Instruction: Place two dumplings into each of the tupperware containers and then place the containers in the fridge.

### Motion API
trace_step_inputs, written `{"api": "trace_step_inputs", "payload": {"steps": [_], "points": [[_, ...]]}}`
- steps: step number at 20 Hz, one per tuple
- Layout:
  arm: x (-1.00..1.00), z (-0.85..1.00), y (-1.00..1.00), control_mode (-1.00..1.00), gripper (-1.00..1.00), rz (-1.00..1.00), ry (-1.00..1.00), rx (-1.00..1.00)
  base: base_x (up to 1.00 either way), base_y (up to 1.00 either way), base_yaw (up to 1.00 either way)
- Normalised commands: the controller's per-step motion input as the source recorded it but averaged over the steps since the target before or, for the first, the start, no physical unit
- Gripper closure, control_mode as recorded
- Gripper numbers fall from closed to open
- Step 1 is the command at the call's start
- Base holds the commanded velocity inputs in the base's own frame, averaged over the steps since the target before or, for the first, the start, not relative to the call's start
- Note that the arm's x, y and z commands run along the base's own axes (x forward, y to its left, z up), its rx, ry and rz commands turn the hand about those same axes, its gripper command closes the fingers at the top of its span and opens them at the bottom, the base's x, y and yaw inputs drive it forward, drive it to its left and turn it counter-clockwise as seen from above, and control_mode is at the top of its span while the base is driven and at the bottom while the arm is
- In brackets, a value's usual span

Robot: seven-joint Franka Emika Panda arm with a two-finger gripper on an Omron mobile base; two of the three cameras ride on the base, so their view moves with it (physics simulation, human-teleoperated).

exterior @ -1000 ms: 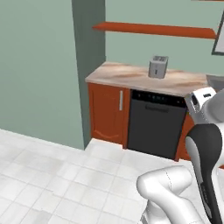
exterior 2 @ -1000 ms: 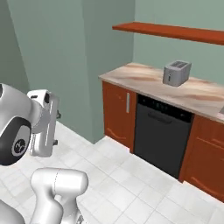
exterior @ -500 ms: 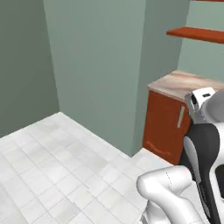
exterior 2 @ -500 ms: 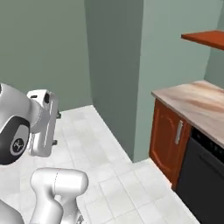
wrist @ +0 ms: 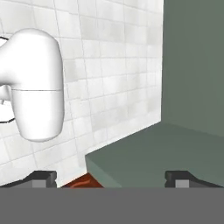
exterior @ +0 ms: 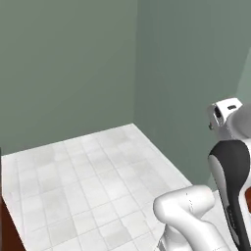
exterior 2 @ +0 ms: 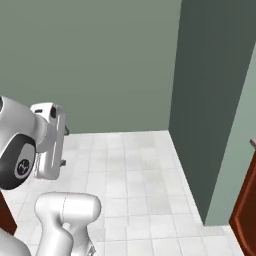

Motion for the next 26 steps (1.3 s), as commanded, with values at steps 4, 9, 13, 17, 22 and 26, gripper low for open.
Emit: {"api": "trace_step_inputs", "payload": {"steps": [4, 9, 13, 17, 22, 26], "points": [[0.00, 0.00, 0.00, 1.00, -1.00, 0.00, 0.00, 0.00, 1.00, -0.05, 0.02], [0.00, 0.00, 0.00, 1.00, -1.00, 0.00, 0.00, 0.00, 1.00, -0.01, 0.12], [0.00, 0.00, 0.00, 1.00, -1.00, 0.00, 0.00, 0.00, 1.00, 0.00, 0.27], [0.00, 0.00, 0.00, 1.00, -1.00, 0.00, 0.00, 0.00, 1.00, 0.00, 0.45], [0.00, 0.00, 0.00, 1.00, -1.00, 0.00, 0.00, 0.00, 1.00, 0.00, 0.46], [0.00, 0.00, 0.00, 1.00, -1.00, 0.00, 0.00, 0.00, 1.00, -0.09, 0.46]]}}
